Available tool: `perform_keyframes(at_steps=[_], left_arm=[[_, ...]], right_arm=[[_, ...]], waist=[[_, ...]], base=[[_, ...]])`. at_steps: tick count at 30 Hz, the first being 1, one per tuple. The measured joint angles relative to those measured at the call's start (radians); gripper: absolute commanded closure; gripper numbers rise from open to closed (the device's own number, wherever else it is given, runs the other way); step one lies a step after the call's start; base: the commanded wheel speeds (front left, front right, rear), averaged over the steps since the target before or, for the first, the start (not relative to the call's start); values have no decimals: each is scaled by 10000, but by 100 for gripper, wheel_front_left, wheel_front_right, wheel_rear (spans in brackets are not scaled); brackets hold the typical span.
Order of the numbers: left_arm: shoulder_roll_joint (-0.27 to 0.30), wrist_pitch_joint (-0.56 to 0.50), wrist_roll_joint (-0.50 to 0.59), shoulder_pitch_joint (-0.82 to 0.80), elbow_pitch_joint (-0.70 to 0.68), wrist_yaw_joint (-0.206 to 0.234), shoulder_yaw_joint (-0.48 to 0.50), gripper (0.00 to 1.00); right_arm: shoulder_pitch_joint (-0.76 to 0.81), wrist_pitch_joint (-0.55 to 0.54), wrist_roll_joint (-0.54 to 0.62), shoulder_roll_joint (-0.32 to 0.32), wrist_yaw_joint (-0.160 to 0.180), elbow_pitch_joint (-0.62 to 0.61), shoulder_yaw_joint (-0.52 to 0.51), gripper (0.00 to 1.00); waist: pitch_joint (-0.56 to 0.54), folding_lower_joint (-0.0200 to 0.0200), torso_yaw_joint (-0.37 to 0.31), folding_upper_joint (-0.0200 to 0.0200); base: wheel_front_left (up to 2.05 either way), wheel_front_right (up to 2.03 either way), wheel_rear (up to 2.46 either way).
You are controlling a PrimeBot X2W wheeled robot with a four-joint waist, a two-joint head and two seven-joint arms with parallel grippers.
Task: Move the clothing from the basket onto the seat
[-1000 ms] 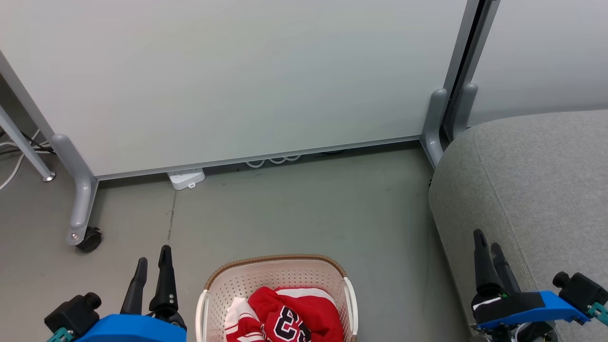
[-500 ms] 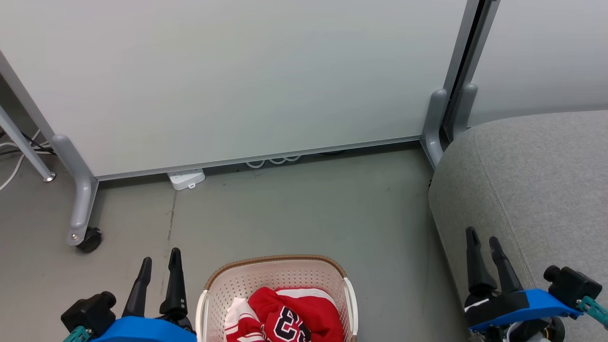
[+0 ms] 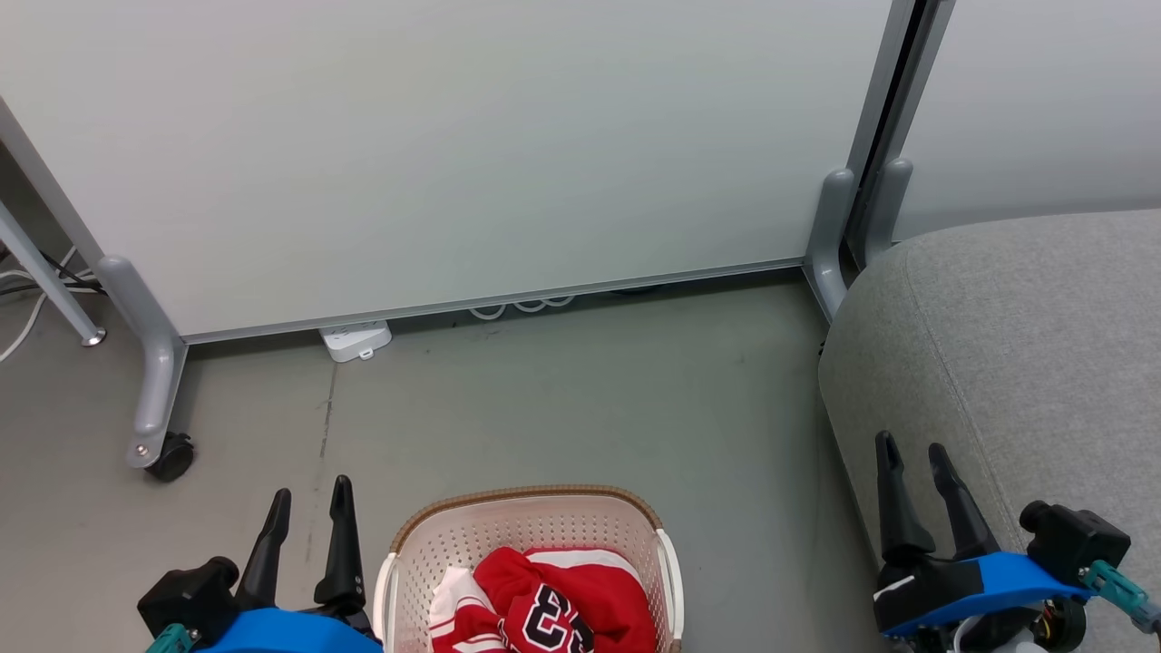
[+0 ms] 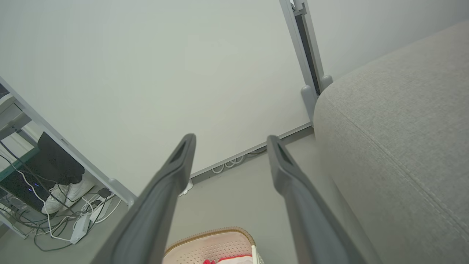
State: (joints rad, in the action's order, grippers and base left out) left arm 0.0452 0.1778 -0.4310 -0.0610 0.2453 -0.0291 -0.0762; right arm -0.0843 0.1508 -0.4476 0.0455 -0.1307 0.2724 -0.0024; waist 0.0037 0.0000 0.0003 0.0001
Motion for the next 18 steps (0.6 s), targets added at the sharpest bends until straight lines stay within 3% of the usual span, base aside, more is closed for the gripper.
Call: perform_keyframes(at_steps=[18], left_arm=[[8,368,1289,-44,226,46,-211,0]], right_arm=[[-80,326,1586,10,0,-65,100,0]], waist=[[44,0,6,0]], base=[[0,0,0]])
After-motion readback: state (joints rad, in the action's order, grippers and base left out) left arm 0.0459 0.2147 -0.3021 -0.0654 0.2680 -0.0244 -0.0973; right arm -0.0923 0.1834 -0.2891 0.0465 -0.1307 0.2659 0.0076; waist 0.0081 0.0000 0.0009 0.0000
